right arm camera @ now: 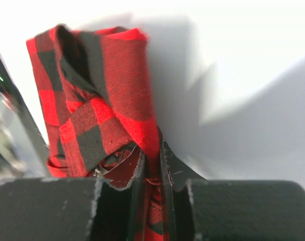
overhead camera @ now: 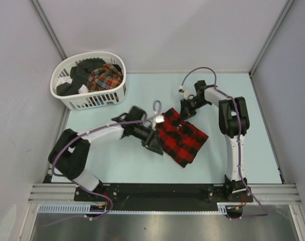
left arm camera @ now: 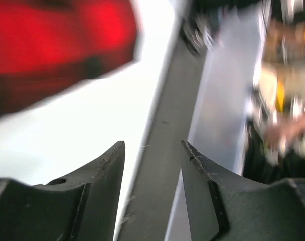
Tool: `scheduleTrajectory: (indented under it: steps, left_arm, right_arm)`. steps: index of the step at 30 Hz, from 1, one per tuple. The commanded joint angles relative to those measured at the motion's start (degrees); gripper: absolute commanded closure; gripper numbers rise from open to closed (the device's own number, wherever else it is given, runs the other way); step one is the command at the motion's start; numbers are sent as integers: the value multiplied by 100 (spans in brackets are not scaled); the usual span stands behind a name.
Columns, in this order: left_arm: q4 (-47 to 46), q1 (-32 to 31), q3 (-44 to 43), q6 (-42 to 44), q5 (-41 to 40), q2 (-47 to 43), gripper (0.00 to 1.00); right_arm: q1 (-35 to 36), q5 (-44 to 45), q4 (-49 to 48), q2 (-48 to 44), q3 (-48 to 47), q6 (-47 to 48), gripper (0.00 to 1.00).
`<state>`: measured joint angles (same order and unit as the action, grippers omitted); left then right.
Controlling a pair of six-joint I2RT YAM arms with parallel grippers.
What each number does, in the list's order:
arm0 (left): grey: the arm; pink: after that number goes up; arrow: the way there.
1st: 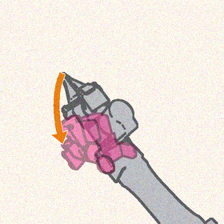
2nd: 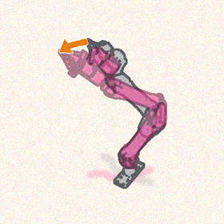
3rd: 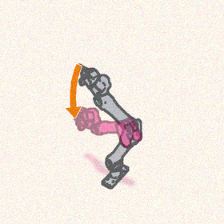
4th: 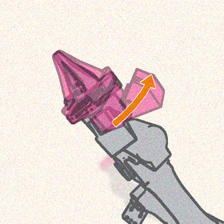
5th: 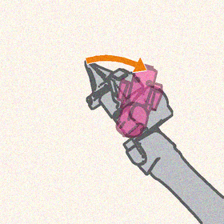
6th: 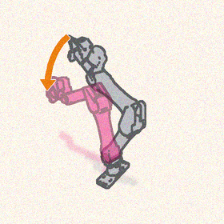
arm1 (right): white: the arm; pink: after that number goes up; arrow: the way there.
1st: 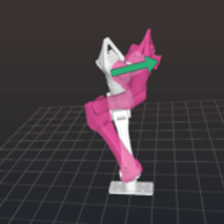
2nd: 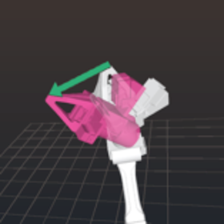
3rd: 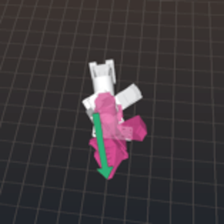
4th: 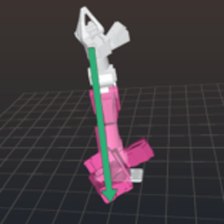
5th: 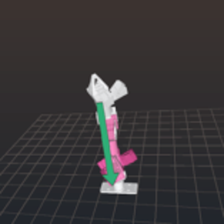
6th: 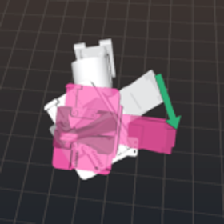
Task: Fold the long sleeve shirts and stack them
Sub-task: Fold the shirt
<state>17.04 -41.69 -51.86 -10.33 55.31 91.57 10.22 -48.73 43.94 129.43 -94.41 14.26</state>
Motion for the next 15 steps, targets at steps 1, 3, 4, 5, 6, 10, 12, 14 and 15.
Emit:
scheduleTrajectory:
  steps: [1, 3, 4, 5, 6, 10, 12, 14, 15]
  left_arm:
    - [888, 2123, -184, 785, 156, -411, 47]
    - [986, 2699, -176, 796, -248, -412, 47]
    - [951, 3049, -141, 769, -353, -377, 47]
    - [951, 3157, -123, 813, -615, -324, 47]
    - [924, 3211, -71, 857, -661, -280, 47]
    - [731, 3203, 61, 1024, -916, -35, 46]
    - [661, 3159, -8, 1154, -1004, 141, 44]
    - [573, 3097, -87, 1147, -1162, 335, 44]
    - [529, 3019, -105, 1130, -1163, 396, 44]
  right_arm:
    - [770, -31, 1422, 513, -1060, 1983, 89]
    - [1155, -5, 1713, 688, -1561, 2726, 89]
    - [1280, 39, 1932, 724, -1702, 2992, 89]
    - [1394, 91, 2012, 733, -1895, 3230, 87]
    - [1517, 240, 2022, 698, -1966, 3510, 80]
    - [1642, 680, 1785, 383, -2353, 3338, 54]
    - [1414, 803, 1523, -29, -2433, 2954, 43]
    - [1212, 787, 1319, -346, -2293, 2610, 33]
    - [1089, 734, 1214, -478, -2197, 2260, 33]
